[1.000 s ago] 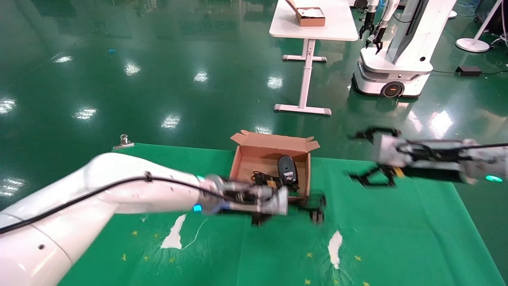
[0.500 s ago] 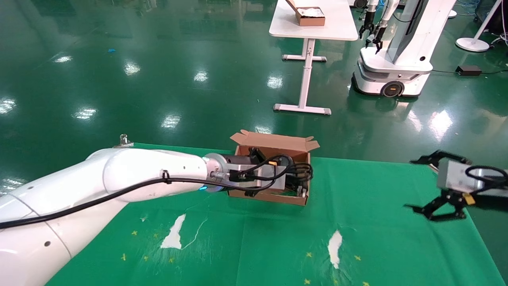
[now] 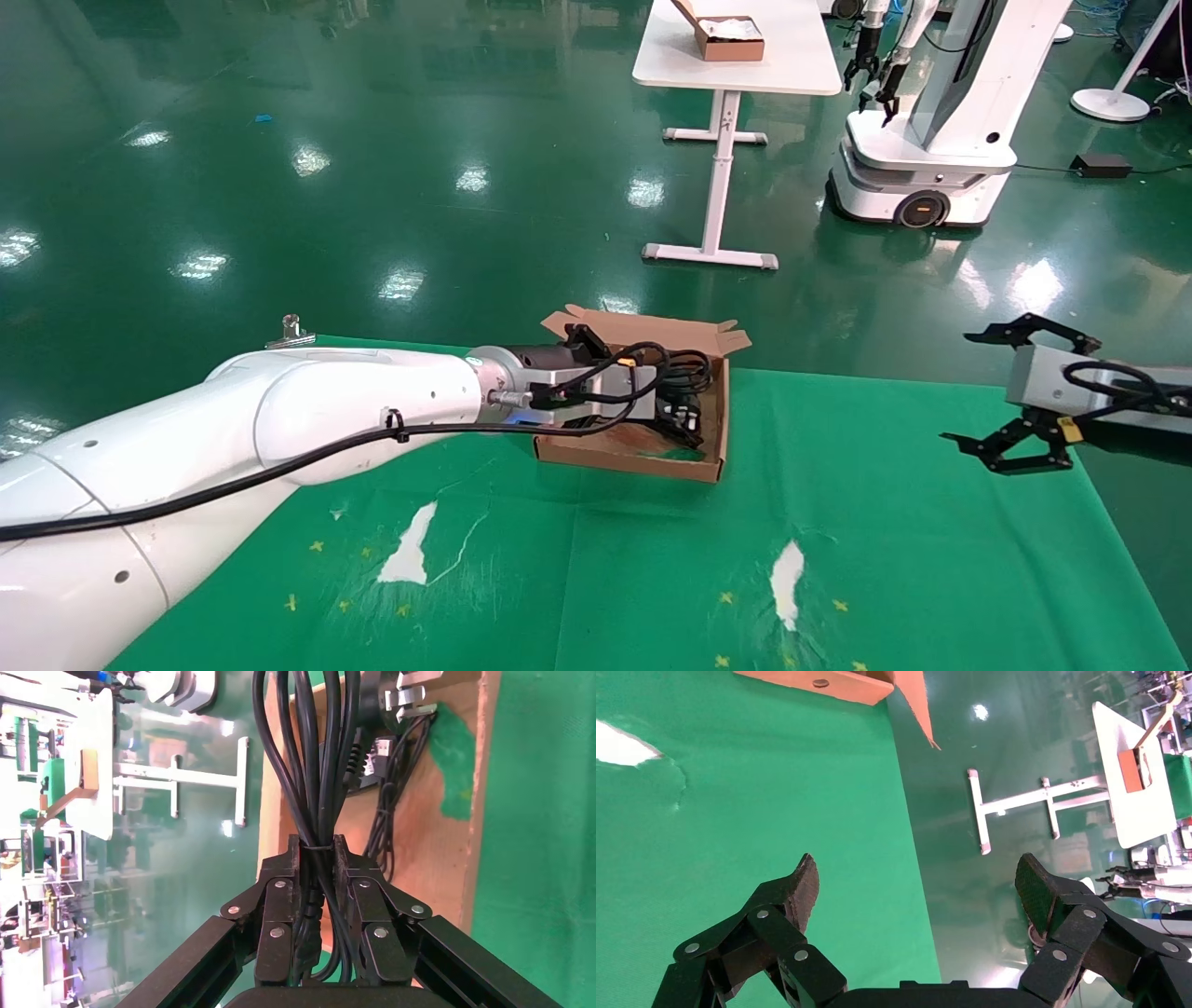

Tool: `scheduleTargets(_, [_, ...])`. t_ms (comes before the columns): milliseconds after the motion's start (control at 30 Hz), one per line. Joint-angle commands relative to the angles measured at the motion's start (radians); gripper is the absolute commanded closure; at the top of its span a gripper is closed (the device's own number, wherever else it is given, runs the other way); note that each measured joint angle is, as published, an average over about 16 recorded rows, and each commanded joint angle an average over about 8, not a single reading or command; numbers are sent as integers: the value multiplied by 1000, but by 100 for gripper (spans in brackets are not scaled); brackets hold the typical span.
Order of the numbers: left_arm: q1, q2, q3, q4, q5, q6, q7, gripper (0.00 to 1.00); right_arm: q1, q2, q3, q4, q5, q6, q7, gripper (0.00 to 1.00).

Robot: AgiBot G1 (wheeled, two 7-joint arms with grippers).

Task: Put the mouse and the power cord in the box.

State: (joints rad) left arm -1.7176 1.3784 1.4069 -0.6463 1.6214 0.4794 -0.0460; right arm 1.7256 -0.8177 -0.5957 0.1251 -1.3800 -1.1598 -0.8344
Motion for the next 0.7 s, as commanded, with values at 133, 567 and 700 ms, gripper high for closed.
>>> scheduleTargets(133, [4,-5,-12,-3,-6,13,4,0,1,-1,0,-1,-1,0,0,0])
scheduleTargets(567, [120,-143,-215,-118,-166,195,-22,0,-101,31,50,182,102,-53,161,0])
scheduleTargets(700, [163,-194,-290,-160,-226,262,-32,0,-145,45,71,259,145,-76,230,0])
